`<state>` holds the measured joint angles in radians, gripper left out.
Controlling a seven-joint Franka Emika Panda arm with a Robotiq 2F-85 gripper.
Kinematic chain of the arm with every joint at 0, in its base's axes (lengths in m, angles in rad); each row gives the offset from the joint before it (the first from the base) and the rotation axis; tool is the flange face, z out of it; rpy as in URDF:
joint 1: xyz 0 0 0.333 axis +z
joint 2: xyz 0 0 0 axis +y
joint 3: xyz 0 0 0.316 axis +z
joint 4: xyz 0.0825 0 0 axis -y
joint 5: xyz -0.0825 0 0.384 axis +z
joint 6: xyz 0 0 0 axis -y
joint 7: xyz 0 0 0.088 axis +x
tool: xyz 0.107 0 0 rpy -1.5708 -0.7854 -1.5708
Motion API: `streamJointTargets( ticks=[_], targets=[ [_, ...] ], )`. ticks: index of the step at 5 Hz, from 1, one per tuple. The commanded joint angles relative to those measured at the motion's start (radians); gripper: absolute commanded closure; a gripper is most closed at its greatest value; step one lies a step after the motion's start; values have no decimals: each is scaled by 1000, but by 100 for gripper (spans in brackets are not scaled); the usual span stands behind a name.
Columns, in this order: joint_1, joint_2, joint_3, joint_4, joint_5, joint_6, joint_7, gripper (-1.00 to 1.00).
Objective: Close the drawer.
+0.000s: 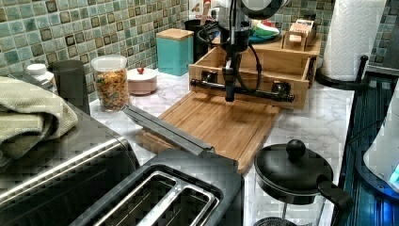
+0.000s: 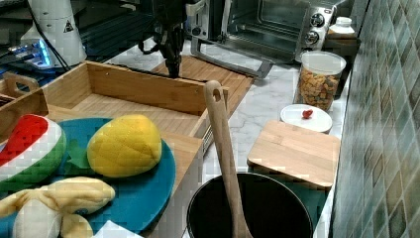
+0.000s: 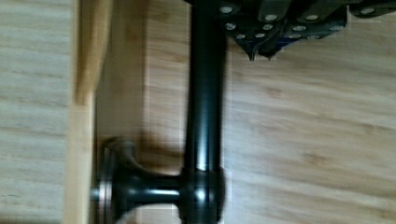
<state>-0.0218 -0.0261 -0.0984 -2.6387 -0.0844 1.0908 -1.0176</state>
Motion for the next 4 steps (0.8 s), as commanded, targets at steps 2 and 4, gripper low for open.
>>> streamJointTargets(
  ticks=[2, 4],
  targets=[
    [-148, 105, -163, 230, 64, -42, -259, 100],
    [-196, 143, -282, 399, 225, -147, -471, 100]
  ],
)
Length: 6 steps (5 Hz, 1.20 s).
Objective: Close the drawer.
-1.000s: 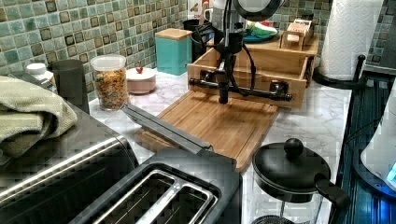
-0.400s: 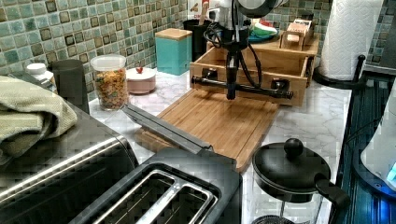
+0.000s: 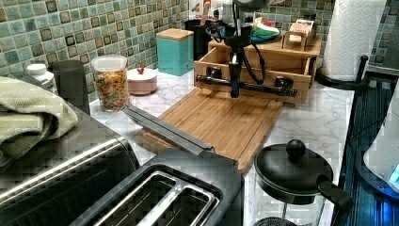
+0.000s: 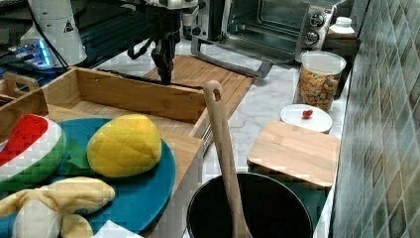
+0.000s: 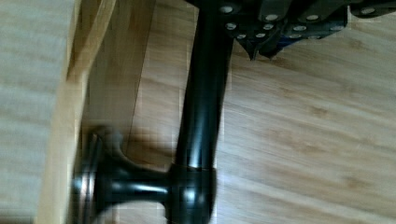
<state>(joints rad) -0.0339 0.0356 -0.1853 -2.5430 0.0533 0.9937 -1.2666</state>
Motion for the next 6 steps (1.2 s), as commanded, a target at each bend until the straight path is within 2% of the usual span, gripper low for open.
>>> streamJointTargets(
  ticks=[1, 2, 3, 4, 6],
  targets=[
    [-206, 135, -226, 377, 121, -37, -332, 100],
    [-237, 201, -251, 466, 154, -10, -438, 100],
    [-235, 205, -280, 484, 89, 13, -405, 100],
    [-214, 158, -289, 429, 26, 4, -279, 100],
    [-204, 159, -299, 429, 29, 4, -282, 100]
  ],
)
